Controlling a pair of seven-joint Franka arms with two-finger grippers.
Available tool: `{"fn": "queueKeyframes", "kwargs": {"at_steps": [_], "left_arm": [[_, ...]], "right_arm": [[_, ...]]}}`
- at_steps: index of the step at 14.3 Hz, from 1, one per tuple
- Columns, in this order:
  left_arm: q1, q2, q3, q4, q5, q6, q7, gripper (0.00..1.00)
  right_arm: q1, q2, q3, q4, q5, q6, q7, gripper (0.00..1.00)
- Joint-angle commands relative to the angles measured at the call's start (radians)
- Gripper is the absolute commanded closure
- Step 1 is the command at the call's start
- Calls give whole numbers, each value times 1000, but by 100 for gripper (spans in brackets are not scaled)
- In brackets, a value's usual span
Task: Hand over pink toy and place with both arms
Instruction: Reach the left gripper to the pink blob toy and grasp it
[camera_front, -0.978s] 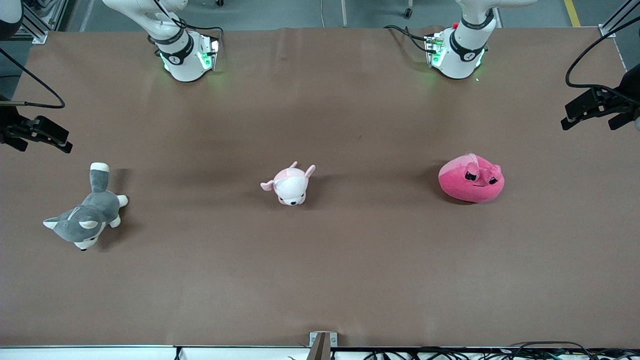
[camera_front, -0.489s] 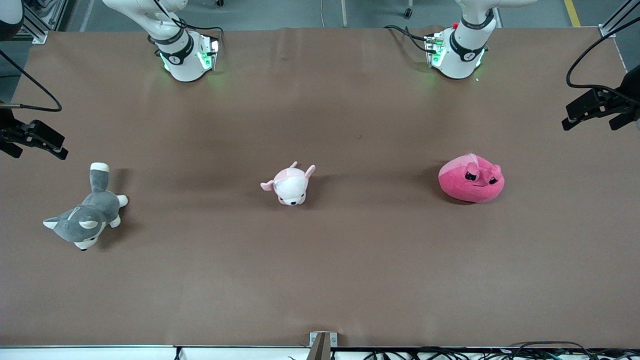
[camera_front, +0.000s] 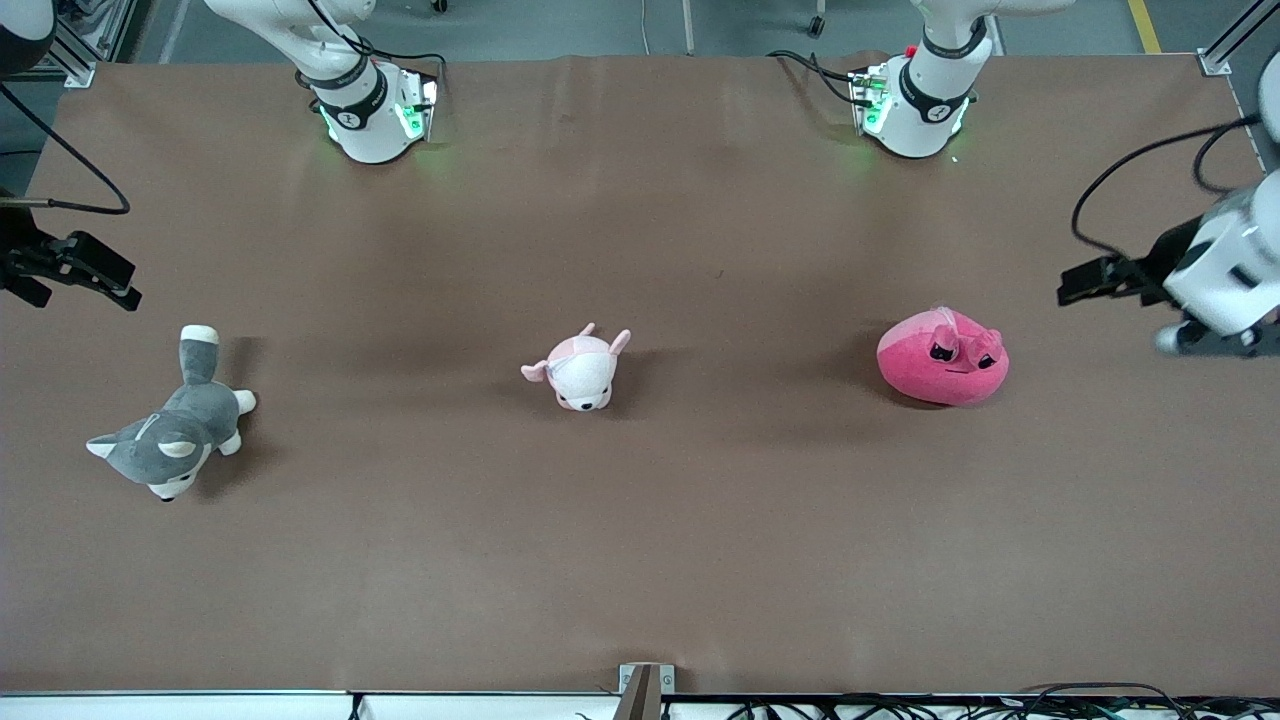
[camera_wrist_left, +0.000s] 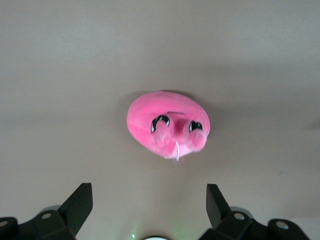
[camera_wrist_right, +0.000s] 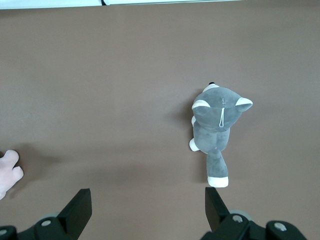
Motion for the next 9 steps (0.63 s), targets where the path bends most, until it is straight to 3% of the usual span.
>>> {"fn": "queueKeyframes", "kwargs": {"at_steps": [1, 4, 9], "left_arm": [[-9, 9, -2, -111, -2, 130, 0, 0], [-5, 7, -19, -244, -1, 274, -8, 0], [0, 10, -19, -373, 1, 398, -22, 0]], "right_arm": [[-1, -88, 0, -108, 4, 48, -6, 0], [-1, -90, 0, -108, 4, 48, -6, 0], [-1, -79, 1, -56, 44, 55, 0, 0]]}}
